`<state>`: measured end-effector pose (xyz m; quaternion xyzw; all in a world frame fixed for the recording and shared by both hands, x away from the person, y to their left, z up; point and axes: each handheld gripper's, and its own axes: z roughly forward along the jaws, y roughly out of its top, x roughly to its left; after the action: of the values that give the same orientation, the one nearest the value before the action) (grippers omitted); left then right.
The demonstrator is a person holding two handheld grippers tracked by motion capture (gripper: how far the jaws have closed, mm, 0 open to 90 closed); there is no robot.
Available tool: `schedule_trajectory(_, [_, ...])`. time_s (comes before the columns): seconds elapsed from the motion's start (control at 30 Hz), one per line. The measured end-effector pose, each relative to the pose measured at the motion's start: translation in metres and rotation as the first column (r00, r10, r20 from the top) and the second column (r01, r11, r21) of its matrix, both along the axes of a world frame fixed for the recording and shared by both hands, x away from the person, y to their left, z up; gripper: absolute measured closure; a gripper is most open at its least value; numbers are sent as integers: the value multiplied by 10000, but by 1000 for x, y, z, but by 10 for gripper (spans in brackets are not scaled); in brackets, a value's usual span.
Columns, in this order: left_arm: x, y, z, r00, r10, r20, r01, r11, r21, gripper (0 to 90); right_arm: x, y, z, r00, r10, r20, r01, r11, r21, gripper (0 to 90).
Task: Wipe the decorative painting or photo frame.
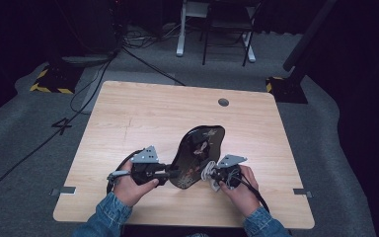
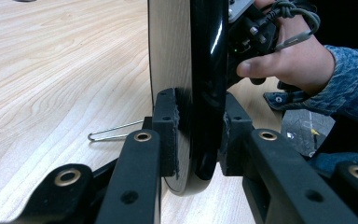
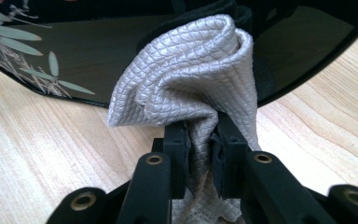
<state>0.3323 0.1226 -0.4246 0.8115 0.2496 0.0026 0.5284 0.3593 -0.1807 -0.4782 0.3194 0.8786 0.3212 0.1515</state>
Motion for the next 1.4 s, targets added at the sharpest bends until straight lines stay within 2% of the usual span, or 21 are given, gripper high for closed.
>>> schedule_trajectory(0.17, [0, 0, 0, 10000, -12, 67, 11, 10000, 59, 734, -3, 3, 2, 9999, 36, 149, -33, 9998, -185, 783])
schedule_trajectory(0.3, [0, 0, 0, 10000, -32, 50, 32, 10000, 50, 734, -8, 9, 9, 9995, 222, 246, -224, 9997, 88, 783])
schedule_trajectory(0.43, [0, 0, 0, 10000, -5, 26, 5, 10000, 46, 734, -15, 18, 19, 9968, 550, 582, -569, 9978, 328, 781])
schedule_trajectory(0.67, [0, 0, 0, 10000, 42, -17, -42, 10000, -1, 736, -27, 29, 36, 9842, 1125, 1370, -1251, 9883, 872, 780])
schedule_trajectory(0.77, [0, 0, 0, 10000, 47, -34, -47, 10000, -4, 736, -30, 33, 38, 9791, 1294, 1571, -1445, 9855, 889, 777])
schedule_trajectory(0.87, [1, 0, 0, 10000, 52, -60, -52, 10000, -26, 735, -34, 37, 39, 9677, 1671, 1890, -1853, 9791, 834, 771])
schedule_trajectory(1.0, [0, 0, 0, 10000, 57, -50, -57, 10000, -7, 735, -34, 37, 39, 9673, 1711, 1870, -1910, 9770, 944, 775])
schedule_trajectory(1.2, [1, 0, 0, 10000, 58, -48, -58, 10000, -11, 733, -30, 35, 34, 9752, 1615, 1512, -1756, 9808, 853, 782])
schedule_trajectory(1.4, [1, 0, -1, 10000, 18, -62, -18, 10000, -37, 726, -22, 28, 23, 9839, 1397, 1117, -1480, 9866, 691, 782])
